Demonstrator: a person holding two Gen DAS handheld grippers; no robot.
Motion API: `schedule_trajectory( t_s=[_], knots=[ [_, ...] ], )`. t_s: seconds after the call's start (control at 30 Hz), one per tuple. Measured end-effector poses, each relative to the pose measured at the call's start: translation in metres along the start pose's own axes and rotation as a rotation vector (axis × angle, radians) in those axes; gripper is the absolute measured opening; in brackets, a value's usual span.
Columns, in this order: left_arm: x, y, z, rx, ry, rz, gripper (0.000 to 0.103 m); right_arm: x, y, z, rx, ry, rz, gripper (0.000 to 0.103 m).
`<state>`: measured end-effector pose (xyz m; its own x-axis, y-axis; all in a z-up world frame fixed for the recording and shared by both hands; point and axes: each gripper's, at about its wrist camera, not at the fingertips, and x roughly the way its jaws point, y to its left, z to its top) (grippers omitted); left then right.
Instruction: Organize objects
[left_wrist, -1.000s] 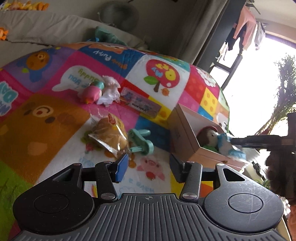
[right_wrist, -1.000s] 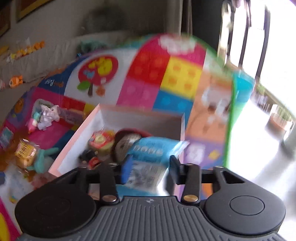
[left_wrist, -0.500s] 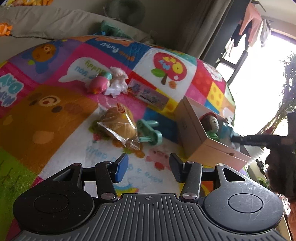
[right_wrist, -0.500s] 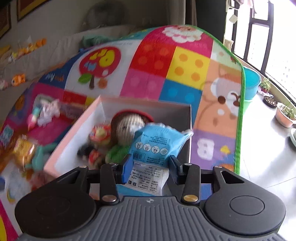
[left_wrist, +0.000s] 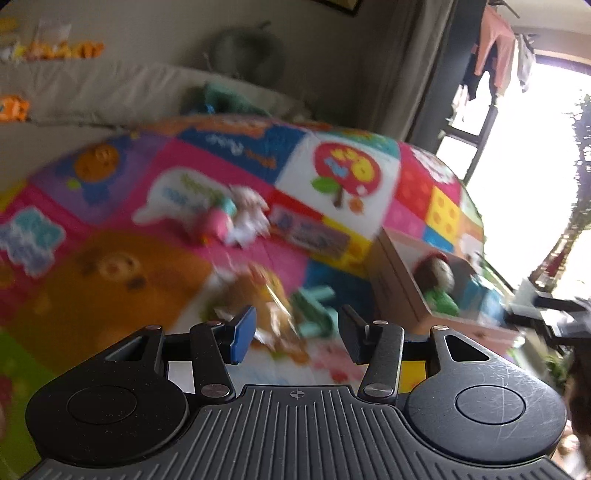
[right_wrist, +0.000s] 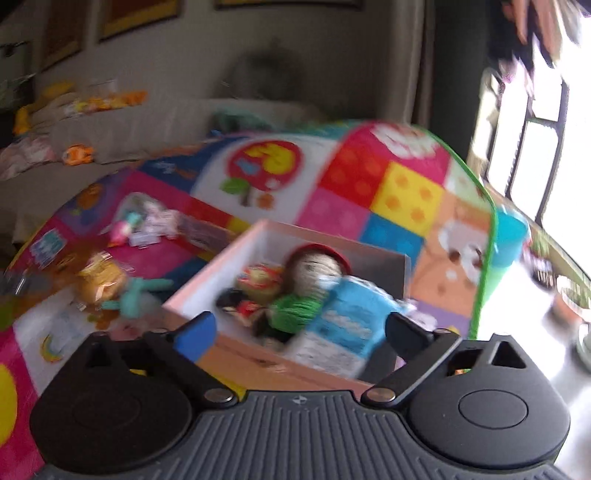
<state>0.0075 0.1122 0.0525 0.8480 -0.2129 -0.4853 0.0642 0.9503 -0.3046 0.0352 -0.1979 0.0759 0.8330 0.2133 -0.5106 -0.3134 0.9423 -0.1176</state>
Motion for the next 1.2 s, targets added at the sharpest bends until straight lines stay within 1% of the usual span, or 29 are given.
schedule_trajectory(
  t_s=[0.03, 0.1, 0.17, 0.23, 0.3, 0.37, 0.4, 0.43, 0.47, 0.53, 0.6, 0.67, 0.77, 0.8, 0.9, 0.97, 1.0, 1.03, 1.1, 1.2],
  knots=[
    [0.004, 0.000, 0.005, 0.007, -0.006, 0.017, 0.053, -0.002, 0.009, -0.005, -0.024, -0.011, 0.016, 0.100],
    [0.014, 0.002, 0.017, 0.019, -0.006, 0.024, 0.054, -0.004, 0.026, -0.015, -0.054, -0.018, 0.063, 0.101],
    [0.029, 0.005, 0.026, 0.014, 0.010, 0.028, 0.054, 0.000, 0.041, -0.026, -0.063, -0.005, 0.121, 0.101],
    [0.043, 0.008, 0.031, 0.013, 0.024, 0.061, 0.054, 0.004, 0.053, -0.037, -0.059, 0.018, 0.162, 0.101],
    [0.057, 0.011, 0.032, 0.010, 0.062, 0.075, 0.054, 0.008, 0.061, -0.047, -0.041, 0.046, 0.197, 0.101],
    [0.070, 0.014, 0.029, -0.006, 0.116, 0.071, 0.053, 0.014, 0.063, -0.057, -0.013, 0.081, 0.230, 0.101],
    [0.076, 0.015, 0.026, -0.008, 0.143, 0.071, 0.054, 0.016, 0.063, -0.061, -0.005, 0.095, 0.239, 0.101],
    [0.084, 0.015, 0.023, 0.002, 0.169, 0.087, 0.054, 0.019, 0.063, -0.064, 0.000, 0.108, 0.244, 0.101],
    [0.091, 0.013, 0.021, 0.020, 0.184, 0.110, 0.060, 0.019, 0.063, -0.065, 0.004, 0.116, 0.247, 0.101],
    [0.101, 0.011, 0.018, 0.041, 0.178, 0.130, 0.063, 0.017, 0.060, -0.064, 0.012, 0.104, 0.251, 0.102],
    [0.109, 0.010, 0.019, 0.040, 0.167, 0.140, 0.062, 0.017, 0.060, -0.063, 0.003, 0.100, 0.254, 0.103],
    [0.113, 0.009, 0.019, 0.042, 0.163, 0.142, 0.060, 0.020, 0.062, -0.065, -0.005, 0.118, 0.256, 0.103],
    [0.107, 0.007, 0.015, 0.040, 0.164, 0.128, 0.057, 0.020, 0.062, -0.061, -0.009, 0.123, 0.247, 0.103],
    [0.102, 0.008, 0.013, 0.027, 0.171, 0.109, 0.056, 0.018, 0.063, -0.056, -0.014, 0.111, 0.246, 0.103],
    [0.077, 0.011, -0.002, 0.004, 0.183, 0.021, 0.055, 0.011, 0.068, -0.025, -0.037, 0.048, 0.265, 0.103],
    [0.058, 0.015, -0.016, 0.009, 0.179, -0.028, 0.055, 0.014, 0.069, 0.009, -0.023, 0.022, 0.306, 0.103],
    [0.048, 0.019, -0.022, 0.007, 0.164, -0.041, 0.055, 0.019, 0.071, 0.027, -0.008, 0.019, 0.328, 0.103],
    [0.040, 0.025, -0.028, -0.006, 0.144, -0.048, 0.055, 0.028, 0.074, 0.046, 0.011, 0.026, 0.354, 0.103],
    [0.029, 0.039, -0.034, -0.061, 0.102, -0.048, 0.054, 0.061, 0.086, 0.086, 0.040, 0.059, 0.389, 0.103],
    [0.025, 0.056, -0.042, -0.152, 0.031, -0.049, 0.054, 0.121, 0.114, 0.130, 0.034, 0.120, 0.367, 0.103]
  ],
)
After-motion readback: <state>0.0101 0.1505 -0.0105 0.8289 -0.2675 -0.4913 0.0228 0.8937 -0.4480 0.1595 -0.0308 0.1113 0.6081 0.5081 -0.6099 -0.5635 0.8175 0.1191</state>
